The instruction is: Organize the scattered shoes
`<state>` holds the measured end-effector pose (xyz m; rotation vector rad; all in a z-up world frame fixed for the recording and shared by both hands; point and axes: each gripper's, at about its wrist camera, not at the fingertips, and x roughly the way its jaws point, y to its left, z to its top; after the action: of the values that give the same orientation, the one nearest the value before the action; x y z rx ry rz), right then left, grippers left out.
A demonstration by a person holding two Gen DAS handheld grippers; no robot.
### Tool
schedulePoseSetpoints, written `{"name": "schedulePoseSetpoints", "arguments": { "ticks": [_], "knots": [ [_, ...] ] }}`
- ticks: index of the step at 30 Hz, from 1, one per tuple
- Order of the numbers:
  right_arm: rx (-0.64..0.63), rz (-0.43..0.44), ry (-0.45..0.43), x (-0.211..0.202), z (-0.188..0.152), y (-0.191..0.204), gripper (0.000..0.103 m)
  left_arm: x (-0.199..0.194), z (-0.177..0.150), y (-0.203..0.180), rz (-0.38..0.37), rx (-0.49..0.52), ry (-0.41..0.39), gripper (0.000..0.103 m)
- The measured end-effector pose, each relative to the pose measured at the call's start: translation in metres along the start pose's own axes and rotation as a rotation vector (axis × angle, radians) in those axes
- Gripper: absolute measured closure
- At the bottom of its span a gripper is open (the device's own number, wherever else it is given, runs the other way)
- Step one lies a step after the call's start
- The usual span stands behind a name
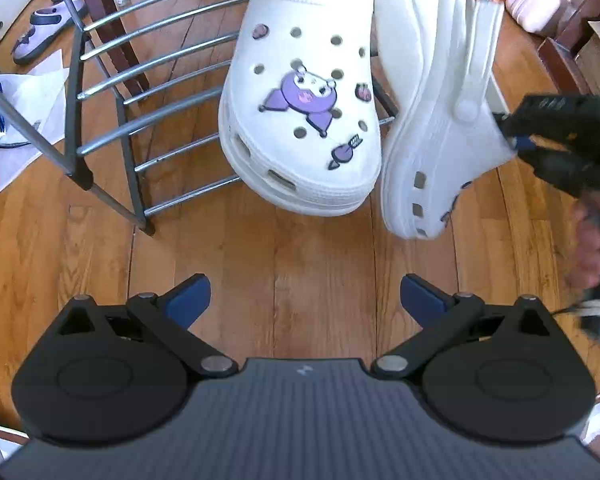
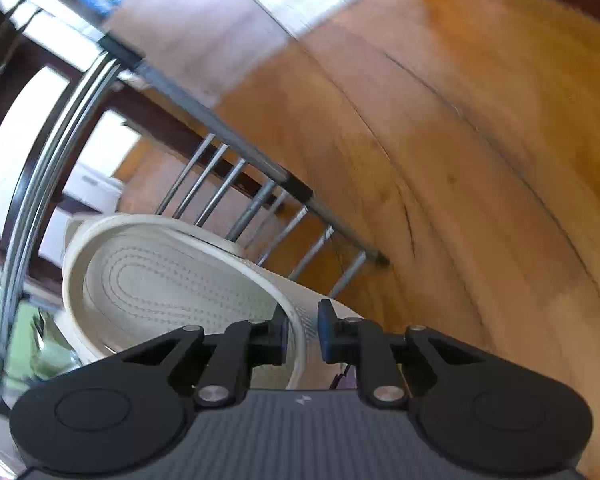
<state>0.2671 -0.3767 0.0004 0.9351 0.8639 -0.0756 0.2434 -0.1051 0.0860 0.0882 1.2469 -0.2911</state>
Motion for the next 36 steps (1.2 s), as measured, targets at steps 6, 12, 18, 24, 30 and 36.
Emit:
{"name": "schedulePoseSetpoints", "arguments": {
  "ticks": [6, 12, 18, 24, 30, 36],
  "knots": [
    [0.127, -0.005, 0.087, 0.000, 0.008, 0.009, 0.087, 0.025, 0.009, 0.003, 0.011, -0.043, -0.009, 0.000],
    [0.169, -0.038, 0.109, 0.003, 0.027, 0.022, 0.086, 0.045, 0.004, 0.009, -0.026, -0.074, 0.022, 0.000],
    [0.099, -0.082, 0.088, 0.003, 0.040, 0.052, 0.085, 0.053, 0.016, 0.011, -0.009, -0.093, -0.116, 0.008],
    [0.114, -0.043, 0.031, -0.004, 0.033, 0.059, 0.079, 0.056, 0.043, 0.000, -0.122, -0.121, -0.117, 0.045],
    [0.051, 0.075, -0.011, -0.008, 0.031, 0.096, 0.082, 0.039, 0.065, 0.006, 0.016, -0.193, -0.246, 0.048],
    [-0.055, 0.065, -0.072, -0.001, 0.030, 0.115, 0.082, 0.044, 0.050, -0.005, 0.056, -0.169, -0.219, 0.037]
  ]
}}
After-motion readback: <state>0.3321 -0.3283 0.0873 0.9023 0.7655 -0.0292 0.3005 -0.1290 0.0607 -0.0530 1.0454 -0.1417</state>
